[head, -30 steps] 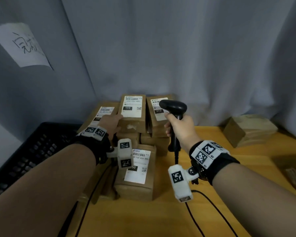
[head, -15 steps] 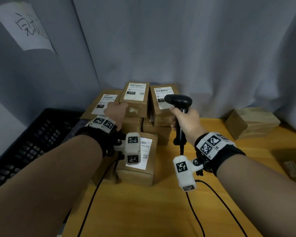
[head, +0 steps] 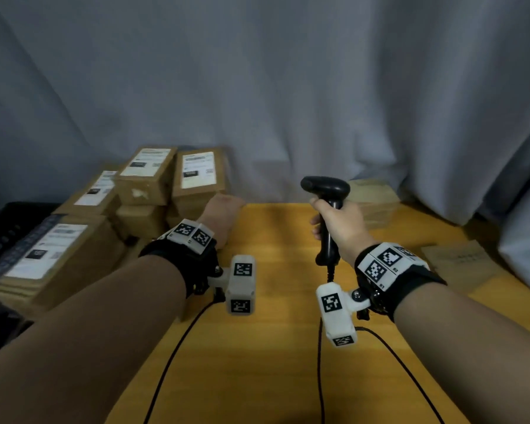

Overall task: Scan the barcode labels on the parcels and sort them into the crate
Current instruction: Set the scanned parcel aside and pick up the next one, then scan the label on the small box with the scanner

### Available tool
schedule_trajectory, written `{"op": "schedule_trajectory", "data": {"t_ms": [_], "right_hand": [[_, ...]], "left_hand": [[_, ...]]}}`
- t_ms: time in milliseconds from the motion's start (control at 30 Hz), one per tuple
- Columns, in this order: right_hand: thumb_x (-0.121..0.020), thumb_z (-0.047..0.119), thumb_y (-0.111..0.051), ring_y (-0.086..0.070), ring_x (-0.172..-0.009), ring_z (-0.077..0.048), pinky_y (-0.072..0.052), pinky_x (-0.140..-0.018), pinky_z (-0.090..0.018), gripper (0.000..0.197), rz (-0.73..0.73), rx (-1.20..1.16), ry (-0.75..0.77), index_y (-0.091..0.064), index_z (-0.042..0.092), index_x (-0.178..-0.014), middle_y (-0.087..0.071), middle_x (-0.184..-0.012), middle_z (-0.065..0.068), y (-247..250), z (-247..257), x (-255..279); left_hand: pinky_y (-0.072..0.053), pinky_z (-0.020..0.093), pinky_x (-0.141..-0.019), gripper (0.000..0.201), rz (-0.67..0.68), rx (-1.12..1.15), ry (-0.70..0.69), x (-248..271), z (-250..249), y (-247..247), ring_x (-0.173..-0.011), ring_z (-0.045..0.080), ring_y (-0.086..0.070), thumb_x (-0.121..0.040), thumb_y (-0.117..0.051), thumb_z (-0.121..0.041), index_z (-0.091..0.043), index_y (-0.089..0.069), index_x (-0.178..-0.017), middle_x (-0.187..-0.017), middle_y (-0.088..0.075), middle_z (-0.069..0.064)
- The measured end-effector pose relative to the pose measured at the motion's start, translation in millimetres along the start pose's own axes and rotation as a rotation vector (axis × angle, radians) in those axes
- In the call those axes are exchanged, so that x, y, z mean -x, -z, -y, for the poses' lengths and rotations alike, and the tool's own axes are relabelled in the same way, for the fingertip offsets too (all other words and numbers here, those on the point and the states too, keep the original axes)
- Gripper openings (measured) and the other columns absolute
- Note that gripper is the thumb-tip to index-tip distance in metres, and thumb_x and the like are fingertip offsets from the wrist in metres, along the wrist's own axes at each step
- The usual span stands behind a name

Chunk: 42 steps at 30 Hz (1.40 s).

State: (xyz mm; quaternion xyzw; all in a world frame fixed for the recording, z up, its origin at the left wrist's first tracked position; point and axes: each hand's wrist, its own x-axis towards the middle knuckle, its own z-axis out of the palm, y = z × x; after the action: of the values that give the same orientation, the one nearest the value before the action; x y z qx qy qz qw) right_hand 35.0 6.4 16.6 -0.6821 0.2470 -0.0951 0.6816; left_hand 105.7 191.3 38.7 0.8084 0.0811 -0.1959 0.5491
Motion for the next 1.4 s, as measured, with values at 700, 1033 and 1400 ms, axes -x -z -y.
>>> {"op": "schedule_trajectory", "data": {"t_ms": [700, 1033, 1400], "right_hand": [[-0.076, 0.036, -0.069, -0.052, -0.117, -0.035, -0.042, -0.099, -0.041, 0.052, -0.184, 0.746, -0.265, -0.061, 0.010, -0.120, -0.054, -0.131, -0.017, 320, -102, -72], [-0.086, 0.019, -0.070, -0.059, -0.082, -0.019, -0.044, -0.067, -0.029, 0.020, 0.015, 0.222, -0.311, -0.064, 0.013, -0.104, -0.065, -0.086, -0.001, 257, -137, -40], [-0.085, 0.027, -0.073, -0.065, -0.064, -0.019, -0.058, -0.071, -0.030, 0.024, -0.183, -0.301, -0.334, -0.062, 0.009, -0.097, -0.066, -0.082, -0.012, 225, -89, -47]], "left_hand": [[-0.045, 0.033, -0.088, 0.025, 0.347, -0.202, 0.182, 19, 8, -291, -0.102, 0.023, -0.053, -0.101, -0.049, -0.025, -0.012, -0.052, -0.121, -0.115, -0.053, 0.005], [-0.049, 0.053, -0.095, 0.067, 0.368, -0.094, 0.367, 7, 46, -290, -0.124, 0.036, -0.048, -0.093, -0.038, -0.063, -0.021, -0.032, -0.145, -0.148, -0.037, 0.009], [-0.050, 0.052, -0.092, 0.034, 0.130, 0.307, 0.455, 2, 35, -250, -0.103, 0.033, -0.052, -0.088, -0.050, -0.048, -0.016, -0.054, -0.099, -0.108, -0.053, 0.011]]}}
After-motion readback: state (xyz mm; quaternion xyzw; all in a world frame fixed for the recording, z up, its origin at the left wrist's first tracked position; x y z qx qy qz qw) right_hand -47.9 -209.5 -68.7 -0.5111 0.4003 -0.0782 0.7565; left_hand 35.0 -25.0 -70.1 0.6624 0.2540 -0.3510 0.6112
